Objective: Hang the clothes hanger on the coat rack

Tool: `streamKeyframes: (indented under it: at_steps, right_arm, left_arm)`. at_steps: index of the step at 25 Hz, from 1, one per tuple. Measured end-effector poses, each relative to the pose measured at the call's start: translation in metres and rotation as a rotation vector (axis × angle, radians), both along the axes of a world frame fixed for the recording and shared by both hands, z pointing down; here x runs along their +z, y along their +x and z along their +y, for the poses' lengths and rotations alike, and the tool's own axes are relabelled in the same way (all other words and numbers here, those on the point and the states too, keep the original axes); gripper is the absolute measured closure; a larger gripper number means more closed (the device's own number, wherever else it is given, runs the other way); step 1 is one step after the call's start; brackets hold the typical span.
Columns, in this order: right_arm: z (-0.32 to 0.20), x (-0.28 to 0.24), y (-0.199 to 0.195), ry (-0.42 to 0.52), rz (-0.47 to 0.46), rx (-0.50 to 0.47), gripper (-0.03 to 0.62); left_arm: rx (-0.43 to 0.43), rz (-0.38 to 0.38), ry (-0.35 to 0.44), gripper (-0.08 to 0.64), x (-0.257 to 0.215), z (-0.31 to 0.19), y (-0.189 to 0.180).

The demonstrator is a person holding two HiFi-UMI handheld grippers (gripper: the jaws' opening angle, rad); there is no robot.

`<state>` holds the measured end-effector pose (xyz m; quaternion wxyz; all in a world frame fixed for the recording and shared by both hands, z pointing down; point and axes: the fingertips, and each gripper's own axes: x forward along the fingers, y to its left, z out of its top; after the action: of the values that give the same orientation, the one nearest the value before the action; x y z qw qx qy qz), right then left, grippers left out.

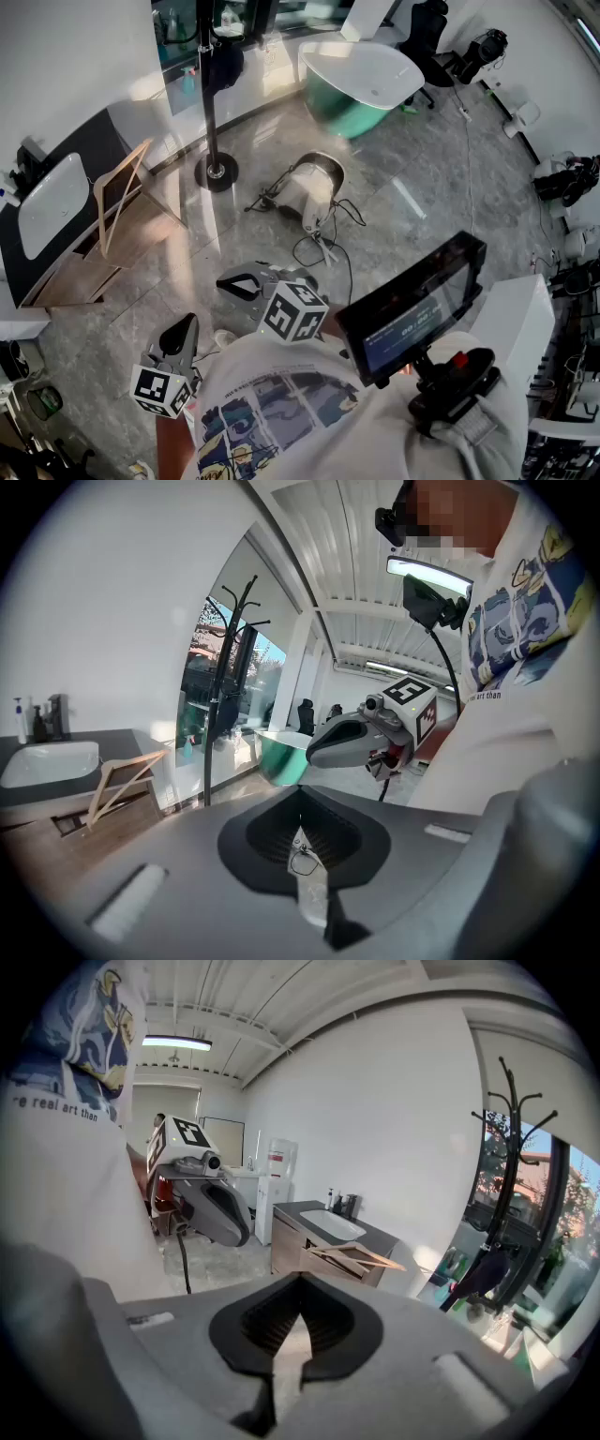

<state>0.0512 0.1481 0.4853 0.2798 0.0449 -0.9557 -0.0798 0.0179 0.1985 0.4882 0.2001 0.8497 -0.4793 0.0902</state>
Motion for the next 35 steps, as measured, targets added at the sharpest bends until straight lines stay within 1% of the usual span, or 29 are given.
streamKeyframes:
  at_steps: [5,8,13,17,20,22,24,26,28,31,35]
  right_arm:
    - [-0.011,0.002,0.018,-0.002,-0.008,-0.003,0.592]
    - [-0.020,-0.004,0.031,-0.031,-0.036,0.006,0.592]
    - [-0.028,-0.004,0.051,-0.061,-0.061,-0.017,0.589]
    - [-0.034,-0.003,0.078,-0.059,-0.065,-0.010,0.533]
    - [-0.049,-0.001,0.082,-0.061,-0.087,0.024,0.522]
    - [-0.062,0.001,0.078,-0.059,-0.095,0.052,0.514]
    - [-0.076,0.004,0.070,-0.063,-0.095,0.078,0.499]
    - [-0.087,0.007,0.060,-0.064,-0.089,0.100,0.495]
    - [-0.099,0.008,0.048,-0.057,-0.080,0.125,0.494]
    - [-0.119,0.007,0.024,-0.053,-0.072,0.167,0.492]
    - [-0.141,0.002,-0.016,-0.053,-0.056,0.208,0.492]
  left_arm:
    - [-0.007,-0.002,-0.002,0.557,-0.002,-0.011,0.016]
    - [-0.018,0.001,-0.006,0.557,-0.006,-0.019,0.027]
    - [-0.079,-0.016,-0.018,0.557,-0.009,-0.022,0.038]
    - [-0.111,-0.016,-0.029,0.557,-0.008,-0.026,0.052]
    - [-0.123,0.004,-0.047,0.557,-0.001,-0.035,0.045]
    - [-0.133,0.010,-0.059,0.557,0.005,-0.044,0.029]
    - [-0.153,0.029,-0.066,0.556,0.010,-0.056,0.005]
    - [-0.177,0.069,-0.068,0.534,0.015,-0.068,-0.023]
    - [-0.199,0.092,-0.073,0.521,0.023,-0.081,-0.056]
    - [-0.252,0.109,-0.100,0.503,0.040,-0.103,-0.120]
    - [-0.374,0.145,-0.156,0.487,0.071,-0.130,-0.221]
